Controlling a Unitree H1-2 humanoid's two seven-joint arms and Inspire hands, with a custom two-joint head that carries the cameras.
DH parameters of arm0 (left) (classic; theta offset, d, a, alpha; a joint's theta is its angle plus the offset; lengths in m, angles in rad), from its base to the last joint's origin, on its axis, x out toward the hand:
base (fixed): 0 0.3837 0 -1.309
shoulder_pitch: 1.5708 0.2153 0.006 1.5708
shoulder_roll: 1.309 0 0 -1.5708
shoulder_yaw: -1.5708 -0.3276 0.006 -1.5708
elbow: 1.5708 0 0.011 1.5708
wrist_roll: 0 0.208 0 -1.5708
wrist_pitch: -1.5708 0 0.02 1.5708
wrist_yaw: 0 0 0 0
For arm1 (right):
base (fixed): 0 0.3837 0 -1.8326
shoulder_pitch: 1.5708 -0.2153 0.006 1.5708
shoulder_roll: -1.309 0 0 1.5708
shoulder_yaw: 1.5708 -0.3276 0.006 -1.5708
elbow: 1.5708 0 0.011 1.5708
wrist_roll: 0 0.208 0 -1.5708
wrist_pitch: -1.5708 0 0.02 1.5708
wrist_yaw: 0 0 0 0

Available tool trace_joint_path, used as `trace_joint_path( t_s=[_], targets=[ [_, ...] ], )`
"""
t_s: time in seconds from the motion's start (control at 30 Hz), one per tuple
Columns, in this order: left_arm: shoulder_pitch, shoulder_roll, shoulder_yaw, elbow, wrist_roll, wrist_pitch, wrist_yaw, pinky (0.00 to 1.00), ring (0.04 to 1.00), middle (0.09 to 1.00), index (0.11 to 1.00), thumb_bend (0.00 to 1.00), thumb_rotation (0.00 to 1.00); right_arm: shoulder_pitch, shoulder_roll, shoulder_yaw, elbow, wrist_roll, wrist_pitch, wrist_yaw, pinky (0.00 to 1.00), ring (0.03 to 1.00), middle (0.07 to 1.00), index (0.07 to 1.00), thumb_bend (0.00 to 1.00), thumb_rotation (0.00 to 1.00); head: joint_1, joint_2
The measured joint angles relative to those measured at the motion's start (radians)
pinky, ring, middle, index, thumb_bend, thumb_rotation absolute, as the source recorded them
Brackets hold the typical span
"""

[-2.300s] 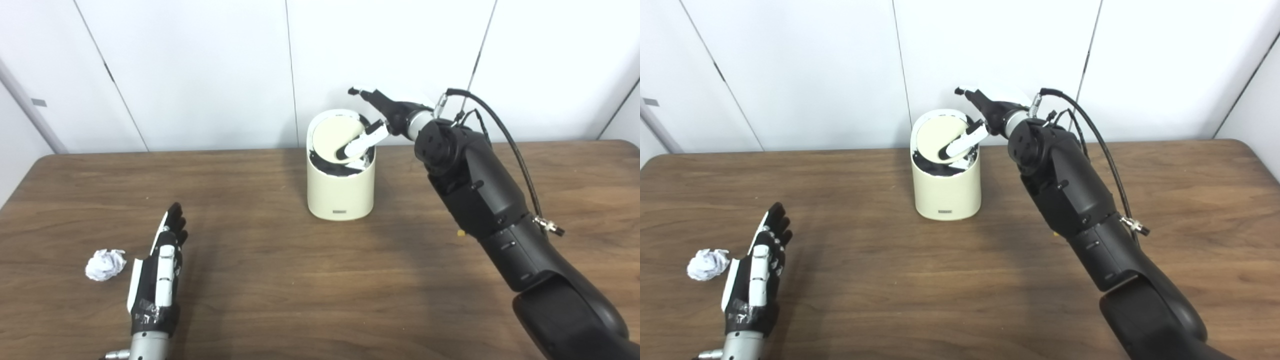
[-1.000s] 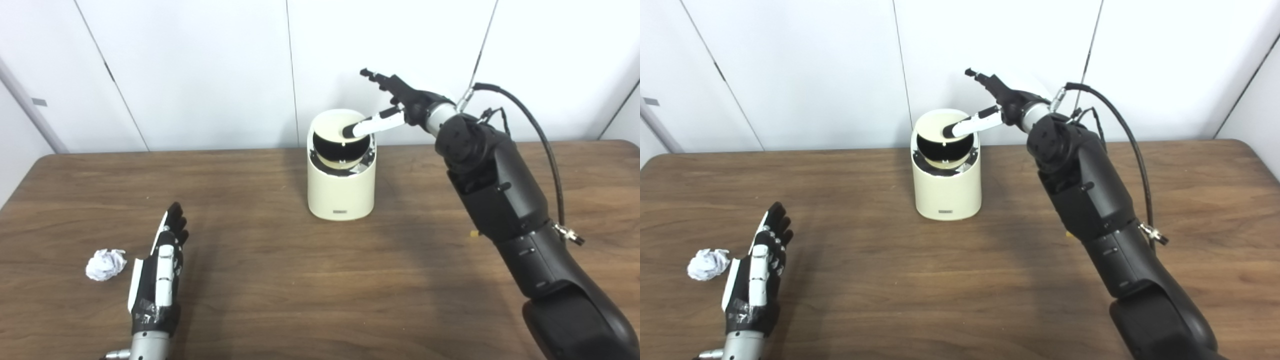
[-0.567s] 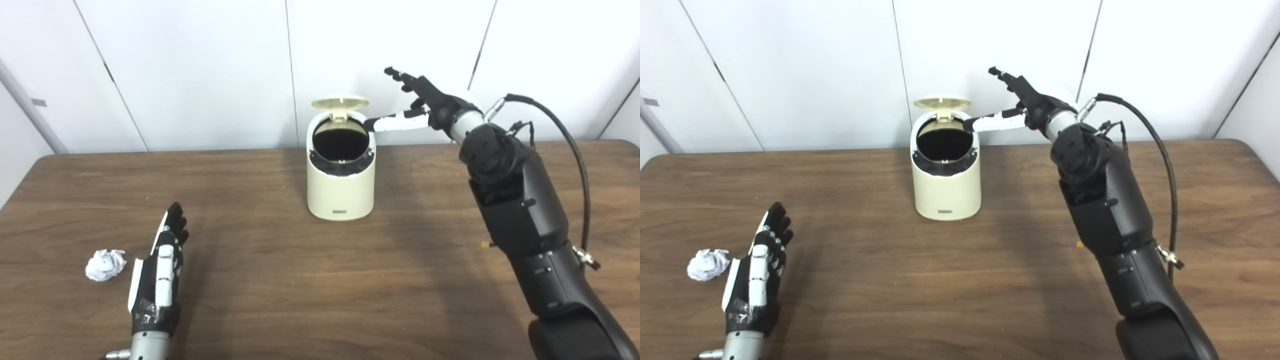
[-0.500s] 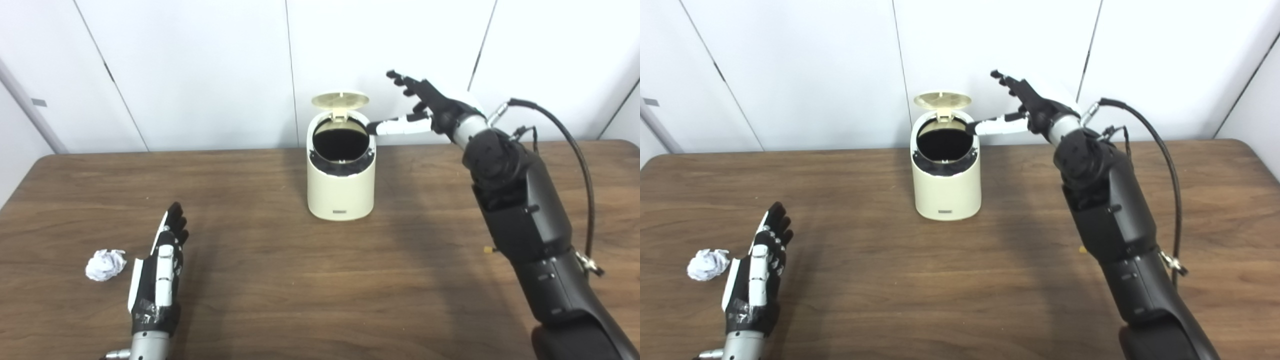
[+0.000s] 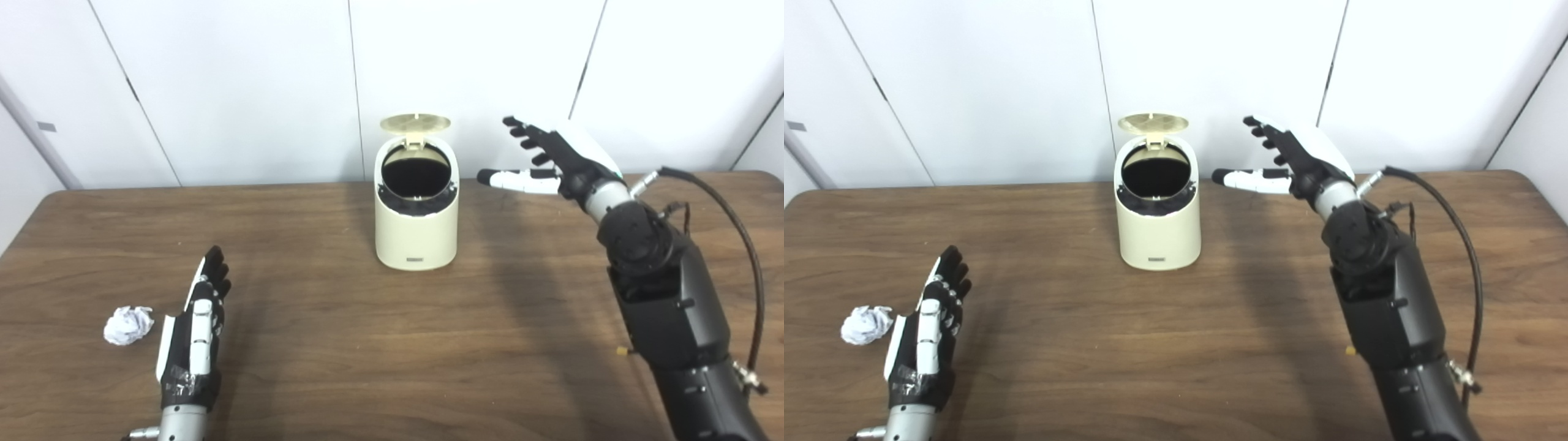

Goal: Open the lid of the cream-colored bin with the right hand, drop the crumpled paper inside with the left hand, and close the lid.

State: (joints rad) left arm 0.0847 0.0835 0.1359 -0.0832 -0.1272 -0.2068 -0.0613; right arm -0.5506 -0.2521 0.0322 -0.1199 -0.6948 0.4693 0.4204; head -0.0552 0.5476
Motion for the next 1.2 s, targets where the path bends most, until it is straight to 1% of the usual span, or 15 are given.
trace_joint_path(
  t_s=[0.13,0.2,0.23,0.27,0.33,0.4,0.5,0.6,0.67,0.73,0.8,0.93,0.97,1.07,1.2],
  targets=[
    [0.0,0.001,-0.001,0.0,-0.002,0.0,-0.001,1.0,1.0,0.998,0.99,0.42,0.97,0.057,0.02,-0.033,-0.015,0.049,0.0,-0.011,0.77,0.854,0.896,0.9,0.65,0.68,-0.003,0.0],
    [-0.002,0.001,-0.001,0.002,-0.004,0.0,-0.004,1.0,1.0,0.999,0.987,0.42,0.96,0.078,0.025,-0.057,-0.016,0.094,0.0,-0.022,0.76,0.843,0.89,0.898,0.65,0.69,-0.009,0.002],
    [-0.002,0.001,-0.001,0.002,-0.006,0.0,-0.007,1.0,1.0,1.0,0.988,0.43,0.95,0.089,0.025,-0.067,-0.017,0.118,0.0,-0.031,0.78,0.862,0.898,0.899,0.61,0.75,-0.011,0.0],
    [-0.002,0.001,-0.001,0.003,-0.006,0.0,-0.011,1.0,1.0,1.0,0.988,0.43,0.95,0.1,0.025,-0.077,-0.018,0.142,0.0,-0.039,0.83,0.892,0.915,0.904,0.57,0.84,-0.012,0.002],
    [-0.003,0.001,-0.001,0.004,-0.006,0.0,-0.014,1.0,1.0,1.0,0.989,0.43,0.95,0.131,0.026,-0.099,-0.03,0.204,-0.003,-0.055,0.87,0.925,0.933,0.909,0.53,0.94,-0.011,-0.002],
    [-0.004,0.001,0.0,0.005,-0.006,0.0,-0.014,1.0,1.0,1.0,0.987,0.43,0.94,0.167,0.037,-0.12,-0.042,0.257,-0.005,-0.082,0.89,0.94,0.944,0.913,0.5,0.99,-0.009,0.0],
    [-0.004,0.002,0.0,0.006,-0.009,0.0,-0.016,1.0,1.0,1.0,0.987,0.44,0.93,0.212,0.053,-0.128,-0.043,0.305,-0.011,-0.13,0.89,0.945,0.953,0.923,0.54,1.0,-0.009,0.0],
    [-0.004,0.002,0.0,0.006,-0.01,0.0,-0.018,1.0,1.0,1.0,0.99,0.43,0.94,0.238,0.071,-0.139,-0.024,0.37,-0.068,-0.183,0.91,0.952,0.967,0.941,0.53,1.0,-0.009,0.005],
    [-0.005,0.002,0.0,0.006,-0.009,0.0,-0.017,1.0,1.0,0.998,0.988,0.42,0.95,0.244,0.082,-0.155,-0.002,0.424,-0.1,-0.204,0.97,0.97,0.983,0.955,0.52,1.0,-0.011,0.008],
    [-0.005,0.002,0.0,0.006,-0.008,0.0,-0.016,1.0,0.999,0.998,0.987,0.42,0.96,0.251,0.091,-0.171,0.018,0.479,-0.143,-0.225,0.99,0.979,0.994,0.957,0.51,1.0,-0.011,0.009],
    [-0.005,0.002,0.0,0.006,-0.008,0.001,-0.016,1.0,1.0,1.0,0.987,0.42,0.96,0.259,0.098,-0.187,0.028,0.52,-0.168,-0.247,1.0,0.982,0.996,0.953,0.51,1.0,-0.011,0.009],
    [-0.005,0.002,0.0,0.006,-0.008,0.004,-0.015,1.0,1.0,0.999,0.987,0.43,0.95,0.276,0.103,-0.236,0.075,0.63,-0.218,-0.271,1.0,0.998,1.0,0.959,0.58,1.0,-0.011,0.009],
    [-0.005,0.002,0.0,0.006,-0.008,0.004,-0.015,1.0,0.999,0.996,0.986,0.44,0.95,0.283,0.102,-0.244,0.091,0.652,-0.232,-0.274,1.0,1.0,1.0,0.97,0.6,1.0,-0.009,0.015],
    [-0.005,0.003,0.001,0.006,-0.008,0.004,-0.016,1.0,1.0,1.0,0.989,0.44,0.95,0.31,0.1,-0.247,0.126,0.704,-0.277,-0.274,1.0,1.0,1.0,0.981,0.61,1.0,-0.009,0.018],
    [-0.005,0.003,0.002,0.006,-0.016,0.016,-0.016,1.0,1.0,1.0,0.989,0.44,0.95,0.336,0.106,-0.258,0.156,0.793,-0.302,-0.27,1.0,1.0,1.0,0.999,0.6,1.0,-0.008,0.021]
  ],
)
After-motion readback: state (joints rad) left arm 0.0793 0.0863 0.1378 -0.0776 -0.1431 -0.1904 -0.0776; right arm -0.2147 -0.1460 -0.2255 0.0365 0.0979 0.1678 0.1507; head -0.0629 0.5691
